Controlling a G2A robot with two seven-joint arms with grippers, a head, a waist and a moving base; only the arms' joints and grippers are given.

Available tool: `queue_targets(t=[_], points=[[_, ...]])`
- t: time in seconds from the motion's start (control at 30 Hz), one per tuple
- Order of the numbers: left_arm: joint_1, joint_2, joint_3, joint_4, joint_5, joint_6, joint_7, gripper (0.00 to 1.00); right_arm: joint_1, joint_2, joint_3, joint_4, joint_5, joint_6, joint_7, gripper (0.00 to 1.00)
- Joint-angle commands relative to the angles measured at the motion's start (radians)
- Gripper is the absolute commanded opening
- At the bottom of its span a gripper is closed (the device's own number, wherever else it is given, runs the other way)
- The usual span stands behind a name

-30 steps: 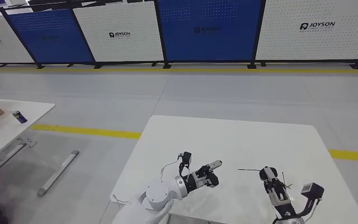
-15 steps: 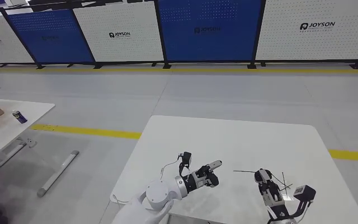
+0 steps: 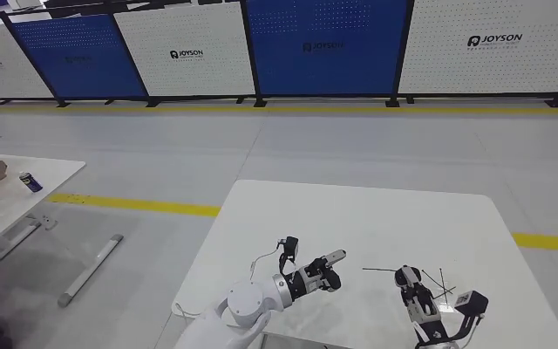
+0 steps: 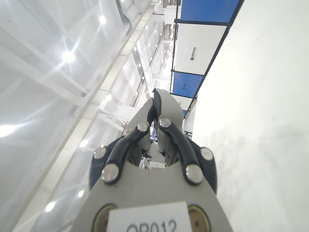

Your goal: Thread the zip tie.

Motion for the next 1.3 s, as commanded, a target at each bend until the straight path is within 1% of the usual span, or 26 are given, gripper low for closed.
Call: queue_targets(t=[0.0, 0.07, 0.23, 0.6, 0.67, 0.73, 0.77, 0.8, 0.83, 1.27], points=[[0.000, 0.000, 0.000, 0.000, 0.000, 0.000, 0.000, 1.00, 0.001, 0.000, 0.000, 0.000, 0.002, 0.002, -0.001, 0.00], [0.000, 0.000, 0.000, 0.000, 0.000, 0.000, 0.000, 1.00, 0.007, -0.004, -0.014, 0.003, 0.010, 0.011, -0.002, 0.00], [0.000, 0.000, 0.000, 0.000, 0.000, 0.000, 0.000, 1.00, 0.028, -0.015, -0.067, 0.031, 0.008, -0.003, -0.020, 0.00], [0.000, 0.000, 0.000, 0.000, 0.000, 0.000, 0.000, 1.00, 0.028, -0.015, -0.067, 0.031, 0.008, -0.003, -0.020, 0.00], [-0.004, -0.004, 0.011, 0.002, -0.023, 0.002, 0.012, 1.00, 0.028, -0.015, -0.067, 0.031, 0.008, -0.003, -0.020, 0.00], [-0.018, -0.008, 0.026, 0.010, -0.024, -0.001, 0.033, 1.00, 0.028, -0.015, -0.067, 0.031, 0.008, -0.003, -0.020, 0.00], [-0.028, -0.012, 0.040, 0.018, -0.012, -0.007, 0.054, 1.00, 0.028, -0.015, -0.067, 0.031, 0.008, -0.003, -0.020, 0.00], [-0.033, -0.015, 0.051, 0.027, -0.006, -0.004, 0.067, 1.00, 0.028, -0.015, -0.067, 0.031, 0.008, -0.003, -0.020, 0.00], [-0.038, -0.018, 0.061, 0.032, -0.024, 0.000, 0.070, 1.00, 0.028, -0.015, -0.067, 0.031, 0.008, -0.003, -0.020, 0.00], [-0.040, -0.019, 0.062, 0.034, -0.033, 0.000, 0.067, 1.00, 0.031, -0.016, -0.069, 0.030, 0.013, -0.001, -0.018, 0.00]])
